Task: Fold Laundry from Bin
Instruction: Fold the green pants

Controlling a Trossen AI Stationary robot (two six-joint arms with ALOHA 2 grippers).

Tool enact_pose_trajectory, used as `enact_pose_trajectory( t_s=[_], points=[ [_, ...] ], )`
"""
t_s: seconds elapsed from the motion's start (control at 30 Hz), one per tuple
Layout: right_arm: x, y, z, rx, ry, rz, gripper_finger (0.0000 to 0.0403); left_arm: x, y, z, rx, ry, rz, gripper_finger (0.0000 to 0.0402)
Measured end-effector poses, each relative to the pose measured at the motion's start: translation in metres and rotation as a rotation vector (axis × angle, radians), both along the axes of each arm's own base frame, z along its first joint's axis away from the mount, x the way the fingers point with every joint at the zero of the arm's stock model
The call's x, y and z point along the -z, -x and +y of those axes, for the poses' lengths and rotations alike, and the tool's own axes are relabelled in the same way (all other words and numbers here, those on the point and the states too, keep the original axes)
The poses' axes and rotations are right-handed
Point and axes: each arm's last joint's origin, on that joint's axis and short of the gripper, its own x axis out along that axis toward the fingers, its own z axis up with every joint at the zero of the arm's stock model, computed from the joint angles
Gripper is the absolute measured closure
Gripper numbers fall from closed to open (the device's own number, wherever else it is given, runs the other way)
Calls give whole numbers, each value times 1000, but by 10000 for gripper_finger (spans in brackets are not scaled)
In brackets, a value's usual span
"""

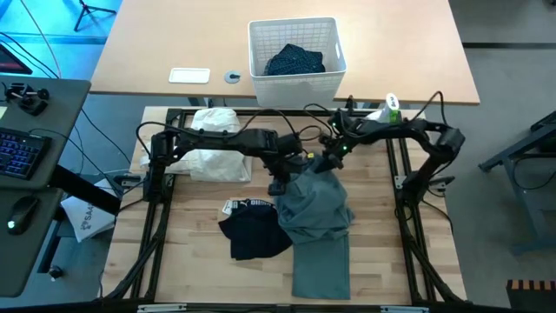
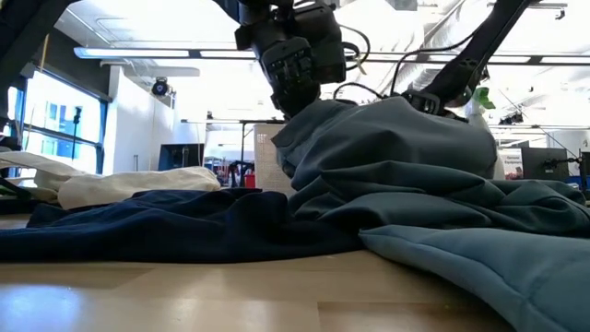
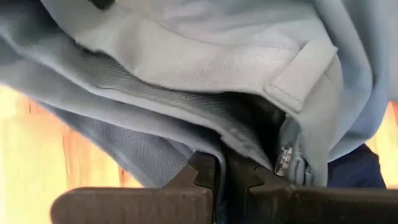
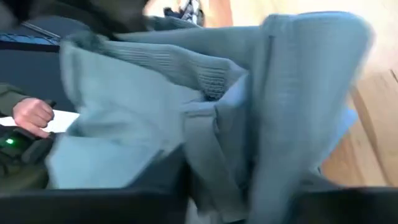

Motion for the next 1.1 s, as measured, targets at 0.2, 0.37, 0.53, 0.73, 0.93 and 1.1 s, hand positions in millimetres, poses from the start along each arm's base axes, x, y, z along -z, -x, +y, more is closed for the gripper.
enact_pose_trajectory(
  t_s=[0.2, 0.37, 0.53, 0.73, 0.93, 1.1],
  points=[
    [-46, 4, 14, 43, 105, -53, 381, -15, 12, 10, -100, -67, 30, 401],
    [-104, 26, 29, 194, 222, -137, 381, -47, 29, 22, -159, -116, -29, 380],
    [-164, 53, 50, 284, 318, -313, 390, -99, 62, 38, -254, -174, -143, 316],
    [-215, 71, 63, 311, 392, -479, 396, -165, 109, 41, -321, -220, -382, 234],
    [-221, 67, 62, 313, 400, -486, 395, -188, 137, 38, -340, -292, -435, 175],
    [-215, 58, 62, 293, 383, -459, 395, -186, 133, 40, -356, -240, -438, 148]
  ],
)
